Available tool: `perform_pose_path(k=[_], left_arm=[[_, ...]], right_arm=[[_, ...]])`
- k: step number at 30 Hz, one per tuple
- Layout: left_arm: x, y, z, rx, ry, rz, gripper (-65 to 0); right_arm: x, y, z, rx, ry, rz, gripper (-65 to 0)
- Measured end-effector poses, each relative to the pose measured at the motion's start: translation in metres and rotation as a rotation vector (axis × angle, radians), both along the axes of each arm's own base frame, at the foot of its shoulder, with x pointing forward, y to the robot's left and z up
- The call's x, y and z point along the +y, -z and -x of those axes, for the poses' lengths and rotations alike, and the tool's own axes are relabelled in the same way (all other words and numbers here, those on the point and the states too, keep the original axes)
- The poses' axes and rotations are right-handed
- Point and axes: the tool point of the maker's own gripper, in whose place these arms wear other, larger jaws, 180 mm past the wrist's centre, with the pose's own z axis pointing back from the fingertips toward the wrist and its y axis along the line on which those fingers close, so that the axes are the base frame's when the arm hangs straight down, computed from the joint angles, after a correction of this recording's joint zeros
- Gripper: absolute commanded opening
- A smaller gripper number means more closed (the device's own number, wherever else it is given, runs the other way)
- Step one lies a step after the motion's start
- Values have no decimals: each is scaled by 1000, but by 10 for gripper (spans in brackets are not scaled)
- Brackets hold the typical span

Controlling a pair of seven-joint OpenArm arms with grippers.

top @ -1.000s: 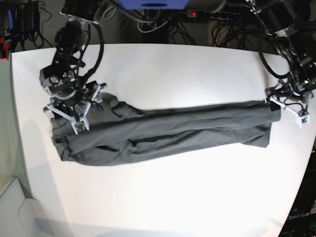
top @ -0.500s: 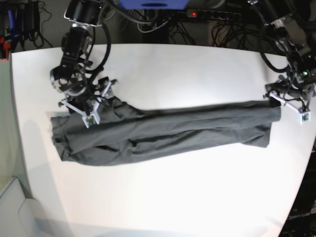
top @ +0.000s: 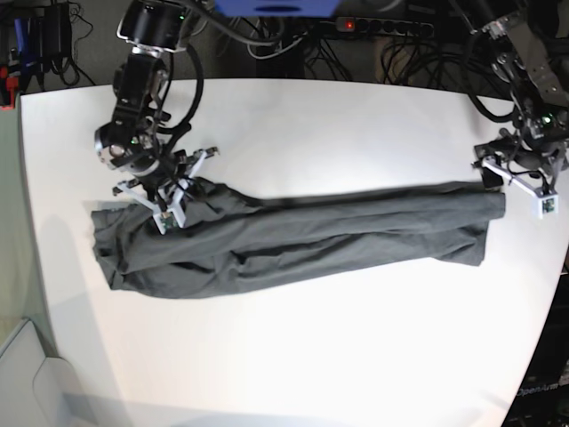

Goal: Layout the t-shirt on the table in an organized manner, then fold the t-shirt properly
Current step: 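Lower the folded edge onto the shirt and release with both grippers, then lower both grippers and pinch the grey shirt's two end corners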

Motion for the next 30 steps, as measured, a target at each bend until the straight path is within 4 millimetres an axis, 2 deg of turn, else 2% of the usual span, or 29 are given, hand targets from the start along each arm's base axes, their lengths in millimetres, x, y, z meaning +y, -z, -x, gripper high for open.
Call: perform_pose_path(k=[2,5,7,10,11,12,14,17,18,21,23,27,30], left_arm=[[-3,6,7,17,3,8,-153],[-4,11,13,44,-3,14,-153],[-3,8,10,30,-2,10,-153],[-4,10,13,35,2,11,-153],[-4,12,16,42,1,13,-153],[-4,14,18,47,0,13,-153],[-3,14,18,49,-2,10,-153],[-4,13,16,43,0,13,-153],[-4,13,17,45,-1,14,-153],[-5,10,14,34,3,12,-153],[-5,-1,11,9,9,-9,-153],[-18,-32,-2,-89,24,-29,-153],[-27,-59,-21,-193,42,-32,-153]], right_arm=[[-8,-3,10,28,3,35,-650],[-38,-12,43,77,37,166,-650],[-53,-34,58,52,59,241,-650],[-55,-91,41,-143,70,272,-650],[-53,-95,40,-162,66,264,-650],[-51,-90,44,-144,62,258,-650],[-56,-66,70,-23,49,283,-650],[-66,-53,96,51,-3,352,-650],[-61,-50,100,58,-28,354,-650],[-27,-40,113,64,-209,326,-650],[-18,-33,128,100,-271,324,-650],[-19,-35,121,84,-273,334,-650],[-17,-36,120,76,-276,332,-650]])
